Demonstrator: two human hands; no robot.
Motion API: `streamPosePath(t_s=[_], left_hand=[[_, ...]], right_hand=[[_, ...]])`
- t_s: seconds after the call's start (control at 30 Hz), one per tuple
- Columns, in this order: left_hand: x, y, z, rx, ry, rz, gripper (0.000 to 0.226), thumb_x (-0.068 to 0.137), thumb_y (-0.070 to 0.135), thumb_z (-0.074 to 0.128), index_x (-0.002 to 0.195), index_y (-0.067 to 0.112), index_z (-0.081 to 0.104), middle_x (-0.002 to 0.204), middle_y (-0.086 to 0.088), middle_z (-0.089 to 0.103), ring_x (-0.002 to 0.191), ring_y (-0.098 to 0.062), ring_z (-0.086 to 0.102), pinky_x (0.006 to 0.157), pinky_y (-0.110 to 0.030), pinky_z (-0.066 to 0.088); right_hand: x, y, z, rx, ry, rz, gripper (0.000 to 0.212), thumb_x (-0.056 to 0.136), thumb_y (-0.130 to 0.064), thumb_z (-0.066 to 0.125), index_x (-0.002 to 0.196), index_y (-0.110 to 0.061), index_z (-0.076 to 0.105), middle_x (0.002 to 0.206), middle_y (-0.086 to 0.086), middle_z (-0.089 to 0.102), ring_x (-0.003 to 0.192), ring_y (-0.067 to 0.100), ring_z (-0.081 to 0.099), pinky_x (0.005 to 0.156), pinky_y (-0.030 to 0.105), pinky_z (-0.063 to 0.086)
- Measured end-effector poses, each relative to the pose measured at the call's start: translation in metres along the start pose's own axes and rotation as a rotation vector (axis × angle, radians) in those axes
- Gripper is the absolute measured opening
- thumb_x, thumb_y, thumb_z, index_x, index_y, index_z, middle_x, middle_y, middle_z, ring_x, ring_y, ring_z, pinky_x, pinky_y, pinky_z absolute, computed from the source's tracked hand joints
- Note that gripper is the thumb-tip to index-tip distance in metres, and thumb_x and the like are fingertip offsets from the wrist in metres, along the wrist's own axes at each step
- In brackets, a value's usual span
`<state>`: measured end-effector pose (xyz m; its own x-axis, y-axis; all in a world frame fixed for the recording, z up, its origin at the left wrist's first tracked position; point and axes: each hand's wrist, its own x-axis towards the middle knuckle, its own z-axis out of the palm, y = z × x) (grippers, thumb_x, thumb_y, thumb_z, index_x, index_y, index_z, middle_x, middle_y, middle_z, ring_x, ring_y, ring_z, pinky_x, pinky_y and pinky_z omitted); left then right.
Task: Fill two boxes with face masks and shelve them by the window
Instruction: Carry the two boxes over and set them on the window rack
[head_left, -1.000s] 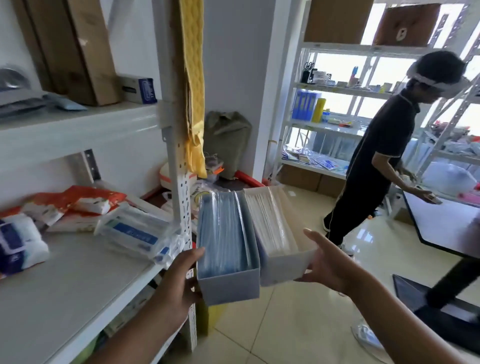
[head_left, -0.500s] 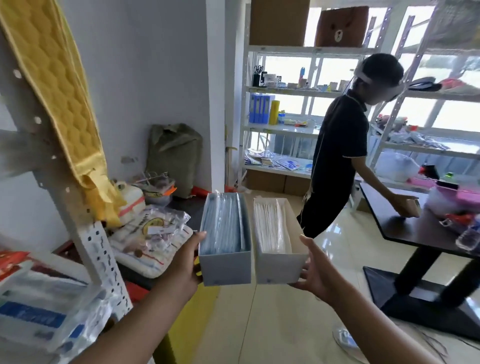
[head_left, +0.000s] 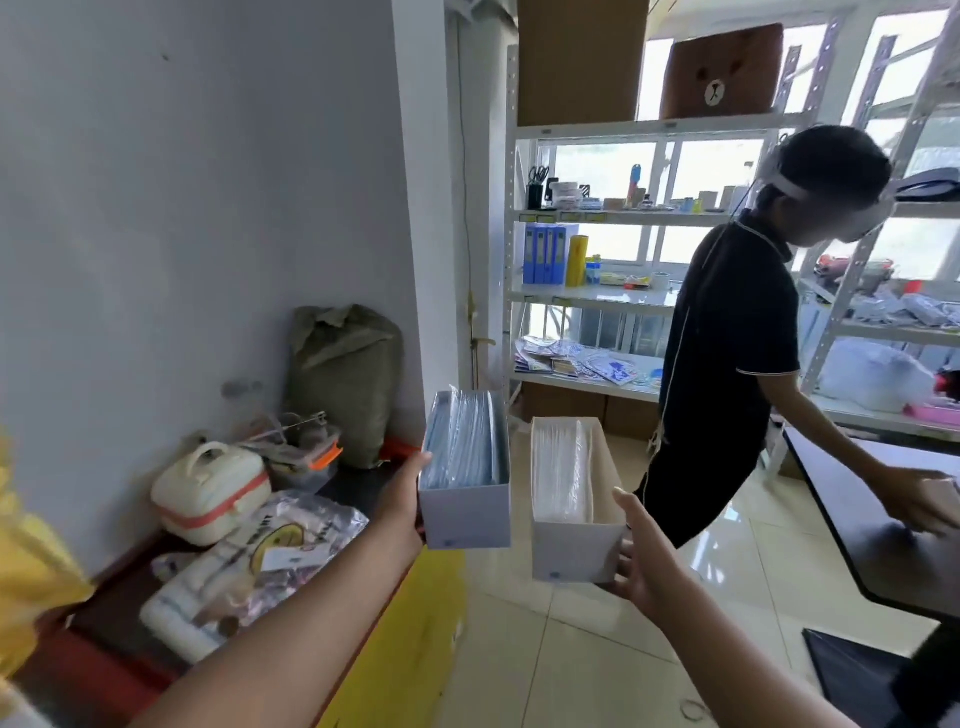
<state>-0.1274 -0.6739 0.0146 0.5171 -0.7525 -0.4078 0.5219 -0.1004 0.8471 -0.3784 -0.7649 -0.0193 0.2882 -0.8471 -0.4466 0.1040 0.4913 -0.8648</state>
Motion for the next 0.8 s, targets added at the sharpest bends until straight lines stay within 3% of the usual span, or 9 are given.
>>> streamPosePath(t_s=[0.1,0.4,0.5,0.6,0.7,0.8], left_hand=[[0.037,0.017,0.024,0.005,-0.029,0.006,0.055,0.068,0.045,0.068,0.11,0.01,0.064,0.1,-0.02,0.069,0.074,-0.033,0.066,0.065,-0.038,0.055],[0.198,0.071,0.092,0.1,-0.031,-0.007,0.043,0.073,0.045,0.064,0.096,0.01,0.062,0.08,-0.012,0.062,0.062,-0.027,0.059,0.06,-0.03,0.048],[0.263,0.096,0.113,0.14,-0.047,-0.012,0.035,0.082,0.044,0.059,0.092,0.011,0.058,0.078,-0.011,0.06,0.066,-0.027,0.058,0.068,-0.036,0.051],[0.324,0.128,0.137,0.18,-0.092,-0.019,0.042,0.081,0.047,0.059,0.103,0.011,0.058,0.084,-0.013,0.062,0.072,-0.029,0.059,0.077,-0.046,0.055],[0.376,0.157,0.163,0.192,-0.114,-0.015,0.042,0.082,0.048,0.057,0.106,0.014,0.056,0.088,-0.013,0.061,0.074,-0.028,0.059,0.064,-0.036,0.053],[0.423,0.178,0.183,0.152,-0.124,-0.035,0.043,0.078,0.048,0.059,0.103,0.014,0.059,0.084,-0.012,0.062,0.071,-0.029,0.06,0.065,-0.035,0.051]], right_hand=[[0.038,-0.019,0.006,0.01,0.047,0.021,0.054,0.086,-0.056,0.057,0.12,-0.016,0.046,0.108,0.018,0.064,0.09,0.032,0.066,0.066,0.04,0.055],[0.182,-0.093,0.049,0.021,0.168,-0.007,0.05,0.085,-0.057,0.057,0.113,-0.016,0.047,0.112,0.021,0.061,0.093,0.035,0.065,0.077,0.045,0.056],[0.235,-0.129,0.072,0.044,0.208,-0.008,0.048,0.086,-0.058,0.056,0.114,-0.021,0.045,0.114,0.022,0.062,0.095,0.036,0.065,0.079,0.045,0.056],[0.286,-0.165,0.092,0.055,0.234,-0.014,0.05,0.086,-0.057,0.055,0.115,-0.018,0.046,0.108,0.02,0.061,0.091,0.035,0.065,0.087,0.049,0.055],[0.333,-0.201,0.109,0.074,0.239,-0.019,0.051,0.086,-0.055,0.056,0.117,-0.016,0.046,0.104,0.018,0.06,0.086,0.033,0.064,0.073,0.045,0.057],[0.377,-0.229,0.124,0.064,0.234,-0.018,0.058,0.086,-0.056,0.056,0.124,-0.013,0.047,0.11,0.018,0.06,0.086,0.033,0.064,0.059,0.04,0.054]])
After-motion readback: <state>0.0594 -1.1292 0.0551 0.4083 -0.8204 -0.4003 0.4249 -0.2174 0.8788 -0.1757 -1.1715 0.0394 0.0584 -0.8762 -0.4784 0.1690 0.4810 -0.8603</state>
